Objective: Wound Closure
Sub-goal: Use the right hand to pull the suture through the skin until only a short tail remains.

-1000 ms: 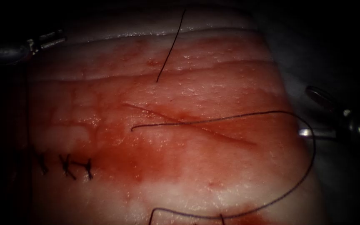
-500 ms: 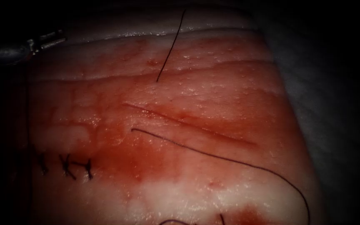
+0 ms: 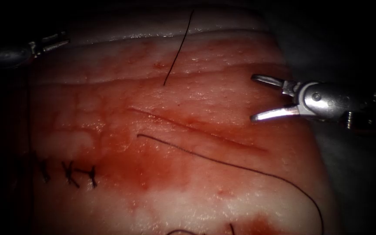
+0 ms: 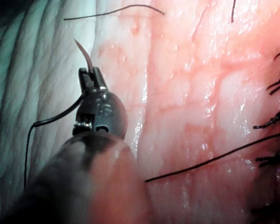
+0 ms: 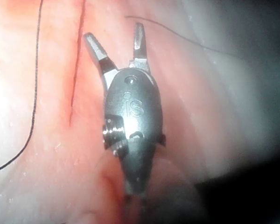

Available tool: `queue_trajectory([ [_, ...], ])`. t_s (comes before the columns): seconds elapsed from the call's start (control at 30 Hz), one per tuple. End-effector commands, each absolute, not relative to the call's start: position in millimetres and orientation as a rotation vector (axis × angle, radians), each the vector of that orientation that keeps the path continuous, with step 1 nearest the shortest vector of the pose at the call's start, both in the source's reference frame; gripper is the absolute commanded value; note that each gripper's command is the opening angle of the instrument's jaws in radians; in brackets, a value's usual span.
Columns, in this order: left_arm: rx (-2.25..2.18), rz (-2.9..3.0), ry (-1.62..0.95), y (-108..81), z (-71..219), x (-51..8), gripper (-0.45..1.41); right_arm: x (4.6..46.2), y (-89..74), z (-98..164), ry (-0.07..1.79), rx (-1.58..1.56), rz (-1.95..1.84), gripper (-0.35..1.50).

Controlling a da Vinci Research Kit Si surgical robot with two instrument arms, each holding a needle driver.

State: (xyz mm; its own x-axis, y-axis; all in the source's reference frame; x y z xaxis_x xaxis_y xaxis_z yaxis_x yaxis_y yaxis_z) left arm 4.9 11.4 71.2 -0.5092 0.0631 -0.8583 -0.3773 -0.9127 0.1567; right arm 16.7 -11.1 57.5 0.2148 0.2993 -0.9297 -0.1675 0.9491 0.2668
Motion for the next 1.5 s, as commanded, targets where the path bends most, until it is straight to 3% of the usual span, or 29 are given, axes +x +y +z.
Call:
queue_trajectory([
  [0.03, -1.392, 2.479, 0.481, 11.8, 72, 4.4, -0.45, 20.0, -11.6, 59, 1.325, 0.114, 0.3, 0.94],
  [0.23, -1.392, 2.479, 0.481, 11.8, 72, 4.4, -0.45, 24.9, -14.2, 62, 1.33, 0.123, 0.224, 0.89],
  [0.4, -1.392, 2.479, 0.481, 11.8, 72, 4.4, -0.45, 27.7, -15.6, 63, 1.312, 0.133, 0.177, 0.64],
  [0.6, -1.392, 2.479, 0.481, 11.8, 72, 4.4, -0.45, 30.6, -16.7, 64, 1.305, 0.135, 0.143, 0.54],
  [0.63, -1.392, 2.479, 0.481, 11.8, 72, 4.4, -0.45, 31.2, -16.7, 64, 1.305, 0.132, 0.143, 0.41],
  [0.7, -1.392, 2.479, 0.481, 11.8, 72, 4.4, -0.45, 31.9, -16.7, 64, 1.307, 0.132, 0.142, 0.34],
  [0.93, -1.393, 2.479, 0.481, 11.8, 72, 4.4, -0.45, 34.3, -16.8, 64, 1.32, 0.136, 0.132, 0.39],
  [1.07, -1.392, 2.479, 0.481, 11.7, 72, 4.4, -0.45, 34.7, -16.8, 64, 1.327, 0.14, 0.124, 0.34],
  [1.1, -1.392, 2.479, 0.48, 11.7, 72, 4.4, -0.45, 34.6, -16.9, 64, 1.325, 0.138, 0.124, 0.0],
  [1.13, -1.392, 2.479, 0.48, 11.7, 72, 4.4, -0.45, 34.6, -16.9, 64, 1.325, 0.138, 0.124, 0.0],
  [1.17, -1.392, 2.479, 0.48, 11.7, 72, 4.5, -0.45, 34.3, -17.0, 64, 1.308, 0.123, 0.133, -0.35],
  [1.5, -1.391, 2.474, 0.476, 11.7, 72, 4.4, -0.45, 31.0, -19.6, 61, 1.259, 0.107, 0.161, -0.35],
])
